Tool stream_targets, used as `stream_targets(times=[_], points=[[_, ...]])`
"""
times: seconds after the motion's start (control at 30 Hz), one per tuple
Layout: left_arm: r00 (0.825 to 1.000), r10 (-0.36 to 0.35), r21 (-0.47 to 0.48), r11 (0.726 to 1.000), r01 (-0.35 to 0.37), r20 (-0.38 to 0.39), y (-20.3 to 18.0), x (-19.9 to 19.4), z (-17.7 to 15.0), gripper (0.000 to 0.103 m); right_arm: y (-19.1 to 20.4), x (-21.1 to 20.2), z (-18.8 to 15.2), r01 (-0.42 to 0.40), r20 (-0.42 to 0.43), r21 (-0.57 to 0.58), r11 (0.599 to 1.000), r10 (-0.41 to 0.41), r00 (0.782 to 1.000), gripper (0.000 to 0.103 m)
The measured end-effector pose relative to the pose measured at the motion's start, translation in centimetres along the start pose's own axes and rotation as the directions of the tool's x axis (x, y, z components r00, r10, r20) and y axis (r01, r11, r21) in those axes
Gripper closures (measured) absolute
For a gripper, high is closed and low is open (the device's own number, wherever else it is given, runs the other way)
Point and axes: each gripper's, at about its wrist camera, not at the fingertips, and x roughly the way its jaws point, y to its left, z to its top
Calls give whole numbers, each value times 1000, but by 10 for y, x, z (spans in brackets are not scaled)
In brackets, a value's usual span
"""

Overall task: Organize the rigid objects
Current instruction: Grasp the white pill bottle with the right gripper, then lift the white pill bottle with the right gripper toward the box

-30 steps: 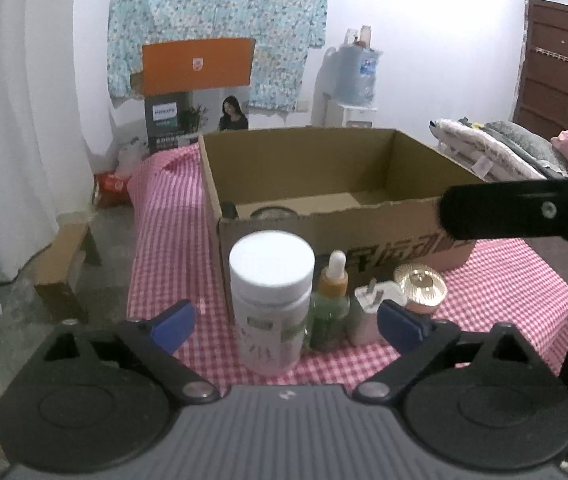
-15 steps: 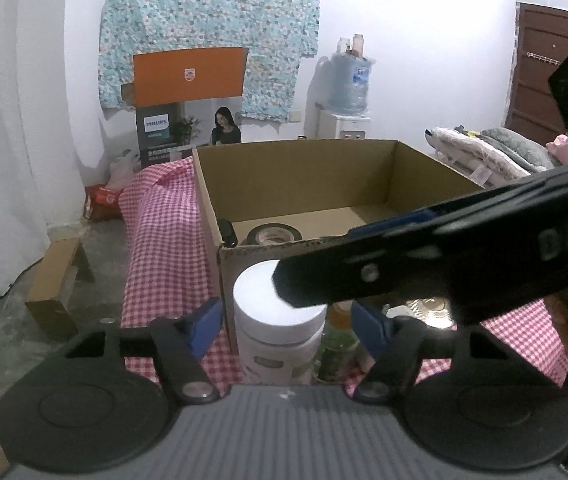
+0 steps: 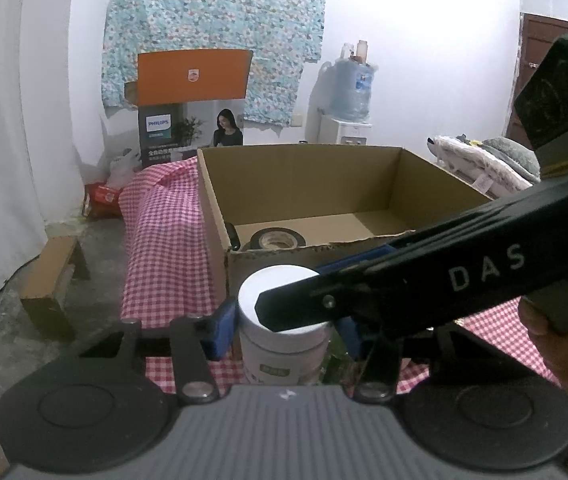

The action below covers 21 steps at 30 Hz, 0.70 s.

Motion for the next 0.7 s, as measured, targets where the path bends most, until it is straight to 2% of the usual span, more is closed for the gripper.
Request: stream_targets(times=[0.2, 0.37, 0.53, 0.7], points=[[999, 18, -6, 1000, -18, 27, -2, -17, 5, 50, 7, -8, 2, -16, 14, -12, 1000, 16, 1000, 54], [996, 50, 1, 999, -50, 79, -7, -42, 17, 50, 23, -25, 10, -37, 57, -53, 998, 40, 998, 54], [989, 66, 21, 997, -69, 134, -12, -63, 46, 50, 37, -51, 28, -58, 128, -84, 995, 69, 989, 53], [983, 47, 50, 997, -57, 176, -21, -68, 84, 50, 39, -79, 59, -40, 197, -107, 994, 60, 979, 53]])
